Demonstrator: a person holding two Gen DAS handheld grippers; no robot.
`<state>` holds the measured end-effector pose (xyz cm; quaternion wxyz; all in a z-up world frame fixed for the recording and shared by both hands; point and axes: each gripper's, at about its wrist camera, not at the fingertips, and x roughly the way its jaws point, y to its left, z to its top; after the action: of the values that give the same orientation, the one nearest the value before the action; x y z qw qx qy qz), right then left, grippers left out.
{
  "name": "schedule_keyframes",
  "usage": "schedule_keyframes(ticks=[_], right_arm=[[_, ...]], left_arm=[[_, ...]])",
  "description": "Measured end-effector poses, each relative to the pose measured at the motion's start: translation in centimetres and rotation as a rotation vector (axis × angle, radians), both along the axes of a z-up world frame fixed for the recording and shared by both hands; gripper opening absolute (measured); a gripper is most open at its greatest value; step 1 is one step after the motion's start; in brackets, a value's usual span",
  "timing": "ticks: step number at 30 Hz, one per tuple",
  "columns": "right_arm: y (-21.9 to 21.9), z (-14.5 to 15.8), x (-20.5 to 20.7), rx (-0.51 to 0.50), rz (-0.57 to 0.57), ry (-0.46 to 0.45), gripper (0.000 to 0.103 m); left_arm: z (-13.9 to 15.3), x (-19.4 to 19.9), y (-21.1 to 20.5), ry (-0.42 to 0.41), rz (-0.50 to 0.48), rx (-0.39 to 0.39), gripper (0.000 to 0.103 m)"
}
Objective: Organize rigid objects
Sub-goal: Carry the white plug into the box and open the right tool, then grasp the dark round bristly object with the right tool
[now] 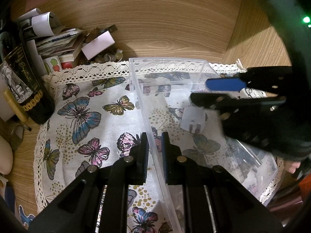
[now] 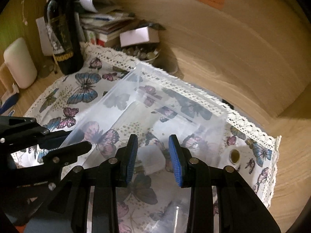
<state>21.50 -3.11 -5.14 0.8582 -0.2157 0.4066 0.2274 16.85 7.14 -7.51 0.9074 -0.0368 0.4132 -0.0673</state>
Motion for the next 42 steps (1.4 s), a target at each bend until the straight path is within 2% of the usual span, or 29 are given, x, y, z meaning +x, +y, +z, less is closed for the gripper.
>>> schedule_keyframes(ticks=[3,10,14,20,30,36,42], right_arm=[[-1.4,1.1,-0.1,0.025,-0.029,-0.033,0.031],[-6.2,4.4,-0.1,0.07,-0.152,-0.135,0.043],[-8.9,4.7,0.4,0.087,-0.227,-0.143,0.046],[-11.6,1.9,1.5,0.066,-0.304,-0.092,0.046],[-16.0,-4.1,3.6,0.06,-0.415,0.061,0.046],[-16.9,-5.7,4.2,0.074,-0.435,0.106,0.046],[-16.2,-6.0,5.4,0.063,-0.421,0.091,0.046]], left_arm=[[0.0,0.0,0.0,-0.001,0.0,0.004,0.012],[0.0,0.0,0.0,-0.001,-0.001,0.006,0.012],[0.0,-0.1,0.0,0.0,0.0,0.008,0.012],[0.0,-0.1,-0.1,0.001,0.001,0.013,0.012],[-0.1,0.0,0.0,0.006,0.0,0.005,0.012],[-0.1,0.1,0.1,0.005,0.0,0.007,0.012],[-0.1,0.1,0.0,0.005,0.001,0.01,0.012]])
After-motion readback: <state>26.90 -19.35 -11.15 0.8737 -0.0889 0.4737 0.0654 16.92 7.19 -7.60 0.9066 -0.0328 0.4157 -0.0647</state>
